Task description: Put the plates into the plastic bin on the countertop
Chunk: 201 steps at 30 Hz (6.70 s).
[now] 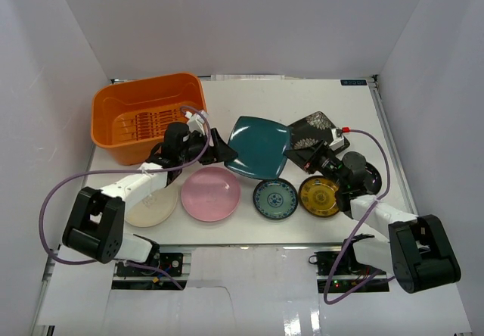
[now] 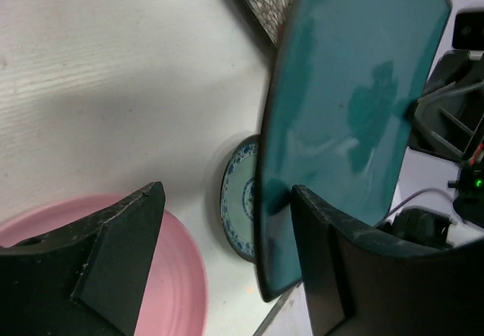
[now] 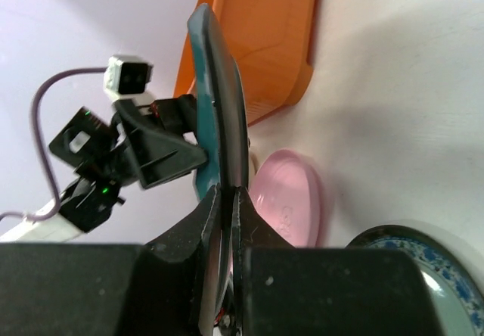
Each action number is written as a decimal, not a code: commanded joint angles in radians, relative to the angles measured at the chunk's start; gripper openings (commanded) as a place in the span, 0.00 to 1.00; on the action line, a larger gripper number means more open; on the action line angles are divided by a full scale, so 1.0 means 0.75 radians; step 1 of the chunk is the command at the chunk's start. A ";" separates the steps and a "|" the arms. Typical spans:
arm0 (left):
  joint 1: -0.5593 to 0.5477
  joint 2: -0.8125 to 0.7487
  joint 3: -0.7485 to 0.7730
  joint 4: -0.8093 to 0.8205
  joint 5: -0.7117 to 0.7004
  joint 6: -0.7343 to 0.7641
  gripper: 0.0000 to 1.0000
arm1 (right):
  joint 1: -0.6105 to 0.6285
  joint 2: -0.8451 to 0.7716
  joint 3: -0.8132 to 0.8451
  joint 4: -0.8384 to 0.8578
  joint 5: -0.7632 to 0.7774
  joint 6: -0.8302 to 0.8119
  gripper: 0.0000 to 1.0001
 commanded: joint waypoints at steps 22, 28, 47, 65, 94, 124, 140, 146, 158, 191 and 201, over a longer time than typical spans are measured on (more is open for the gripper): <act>0.035 -0.208 0.202 0.239 0.040 -0.315 0.00 | -0.005 -0.200 0.029 -0.030 -0.202 -0.008 0.79; 0.323 -0.273 0.370 0.173 0.011 -0.454 0.00 | -0.005 -0.361 0.013 -0.277 -0.213 -0.151 0.92; 0.949 0.082 0.583 -0.281 -0.171 -0.200 0.00 | -0.002 -0.576 -0.036 -0.785 -0.086 -0.503 0.91; 0.947 0.420 0.806 -0.402 -0.156 -0.067 0.93 | -0.004 -0.605 0.035 -0.889 0.285 -0.546 0.90; 0.109 -0.383 0.346 -0.308 -0.038 0.129 0.98 | -0.338 0.342 0.322 -0.726 0.642 -0.472 0.65; -0.063 -0.143 0.336 -0.283 0.159 0.060 0.95 | -0.381 0.048 0.287 -0.273 -0.317 -0.327 0.08; -0.233 0.185 0.489 -0.234 -0.109 0.101 0.21 | -0.309 -0.104 0.214 -0.161 -0.634 -0.217 0.08; -0.235 0.093 0.501 -0.256 -0.232 0.107 0.00 | -0.305 -0.143 0.213 -0.298 -0.589 -0.290 0.36; 0.451 -0.044 0.786 -0.532 -0.199 0.066 0.00 | -0.299 -0.388 0.205 -0.738 -0.438 -0.587 0.94; 0.800 0.347 0.982 -0.778 -0.432 0.215 0.94 | 0.441 -0.147 0.258 -0.824 0.274 -0.767 0.86; 0.743 -0.227 0.631 -0.659 -0.518 0.182 0.98 | 0.687 0.364 0.600 -0.865 0.483 -0.900 0.76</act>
